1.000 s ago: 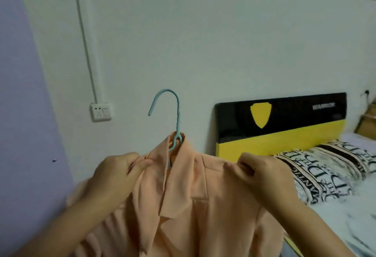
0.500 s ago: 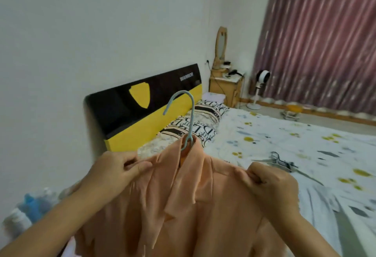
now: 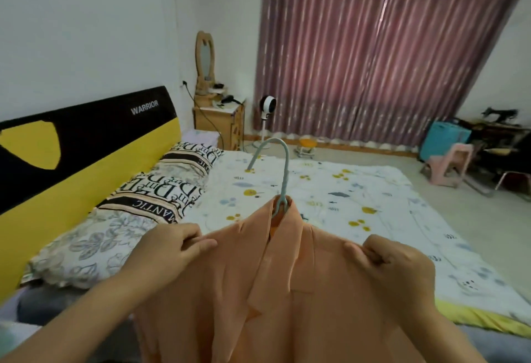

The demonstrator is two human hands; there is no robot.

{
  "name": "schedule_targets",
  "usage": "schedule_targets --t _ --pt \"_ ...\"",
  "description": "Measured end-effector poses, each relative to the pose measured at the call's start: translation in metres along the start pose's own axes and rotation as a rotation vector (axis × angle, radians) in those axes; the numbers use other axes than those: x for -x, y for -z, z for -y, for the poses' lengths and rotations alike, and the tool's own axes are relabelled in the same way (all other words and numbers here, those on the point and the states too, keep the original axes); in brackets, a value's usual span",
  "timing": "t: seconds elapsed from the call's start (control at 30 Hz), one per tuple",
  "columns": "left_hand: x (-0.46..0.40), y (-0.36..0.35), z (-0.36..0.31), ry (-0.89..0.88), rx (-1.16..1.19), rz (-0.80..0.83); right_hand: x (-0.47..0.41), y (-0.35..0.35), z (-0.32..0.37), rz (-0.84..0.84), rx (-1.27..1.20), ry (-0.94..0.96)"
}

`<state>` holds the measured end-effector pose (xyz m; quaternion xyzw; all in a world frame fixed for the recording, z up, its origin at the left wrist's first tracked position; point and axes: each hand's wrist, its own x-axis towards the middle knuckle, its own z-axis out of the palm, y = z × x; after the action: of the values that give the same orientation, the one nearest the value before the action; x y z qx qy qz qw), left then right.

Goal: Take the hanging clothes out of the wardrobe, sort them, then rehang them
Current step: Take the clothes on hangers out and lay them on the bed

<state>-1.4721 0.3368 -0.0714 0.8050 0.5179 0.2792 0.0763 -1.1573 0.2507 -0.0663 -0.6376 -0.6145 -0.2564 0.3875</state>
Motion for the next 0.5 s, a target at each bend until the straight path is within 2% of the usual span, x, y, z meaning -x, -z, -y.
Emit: schedule_targets --t 0.27,0.5 --pt "-0.071 -0.061 -0.035 -0.029 -0.022 0.038 -0.02 -0.023 -0.081 0.019 0.03 -0.078" --pt "-0.152 -0.113 -0.018 -0.025 0.056 0.069 -0.051 -0.088 -0.123 0.074 0.042 -0.176"
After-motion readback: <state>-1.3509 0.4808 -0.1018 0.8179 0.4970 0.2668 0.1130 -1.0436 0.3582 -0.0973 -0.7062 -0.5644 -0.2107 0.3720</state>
